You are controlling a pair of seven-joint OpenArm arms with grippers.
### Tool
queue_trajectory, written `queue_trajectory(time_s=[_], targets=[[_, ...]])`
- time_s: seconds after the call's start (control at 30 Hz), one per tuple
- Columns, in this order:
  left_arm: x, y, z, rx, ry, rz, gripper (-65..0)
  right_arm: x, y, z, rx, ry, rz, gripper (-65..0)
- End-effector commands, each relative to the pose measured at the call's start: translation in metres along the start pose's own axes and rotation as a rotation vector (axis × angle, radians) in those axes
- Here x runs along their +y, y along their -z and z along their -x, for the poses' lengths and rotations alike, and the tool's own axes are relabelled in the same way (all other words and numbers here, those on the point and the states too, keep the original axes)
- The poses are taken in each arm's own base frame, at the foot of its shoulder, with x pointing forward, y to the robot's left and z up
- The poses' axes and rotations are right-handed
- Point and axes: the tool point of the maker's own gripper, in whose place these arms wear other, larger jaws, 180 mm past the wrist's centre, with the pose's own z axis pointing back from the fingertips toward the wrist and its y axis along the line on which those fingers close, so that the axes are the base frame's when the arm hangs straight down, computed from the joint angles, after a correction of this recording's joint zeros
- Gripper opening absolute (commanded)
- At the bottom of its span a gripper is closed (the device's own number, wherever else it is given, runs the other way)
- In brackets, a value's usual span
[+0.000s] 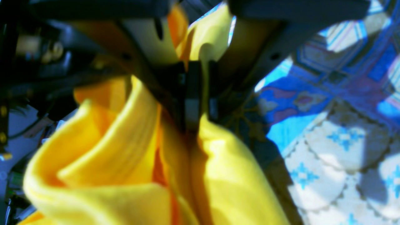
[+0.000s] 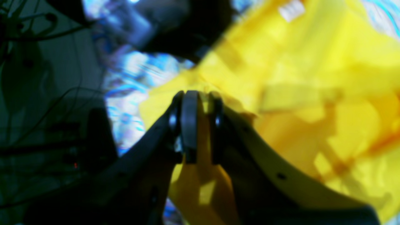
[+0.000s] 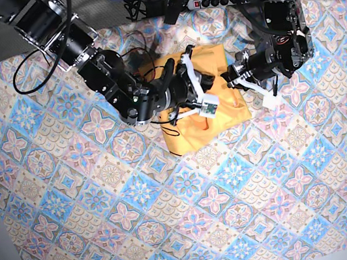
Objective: Fold the T-shirt properly
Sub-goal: 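Press and tuck the folded bundle with both grippers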
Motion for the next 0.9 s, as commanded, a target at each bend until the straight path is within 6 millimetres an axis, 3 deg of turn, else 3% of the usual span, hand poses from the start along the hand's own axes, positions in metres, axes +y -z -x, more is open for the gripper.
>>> queue_trajectory(time_s=[0.0,0.1,0.23,0.33,0.53,0.73,0.87], targets=[[-0.002,-0.01,-0.016,-0.05,0.007,0.013,-65.0,-0.011,-0.011,-0.02,-0.08,0.015,0.025,-58.6],[0.002,-0.014,-0.02,-0.065,-0.007,0.008,-65.0,-0.033,-0.034,-0.03,-0.184,0.08,0.1,-58.6],[-0.004,-0.015,-0.022,-0.08,-0.027,0.046,-65.0,-0.062,-0.062,-0.03,-0.299,0.173,0.195,-58.6],[-0.005,-0.014,-0.021,-0.079,-0.044,0.053,-63.4,-0.069,-0.066,-0.026,-0.303,0.194,0.211,-58.6],[-0.002,-0.015,-0.02,-0.072,-0.06,0.042,-44.2,-0.071,-0.066,-0.024,-0.302,0.205,0.214,-58.5],[0.007,-0.022,-0.023,-0.071,-0.049,0.017,-33.4,-0.073,-0.057,-0.009,-0.268,0.244,0.204,-58.6],[0.015,-0.028,-0.029,-0.105,-0.059,0.003,-22.4,-0.072,-0.055,-0.007,-0.263,0.247,0.2,-58.6]])
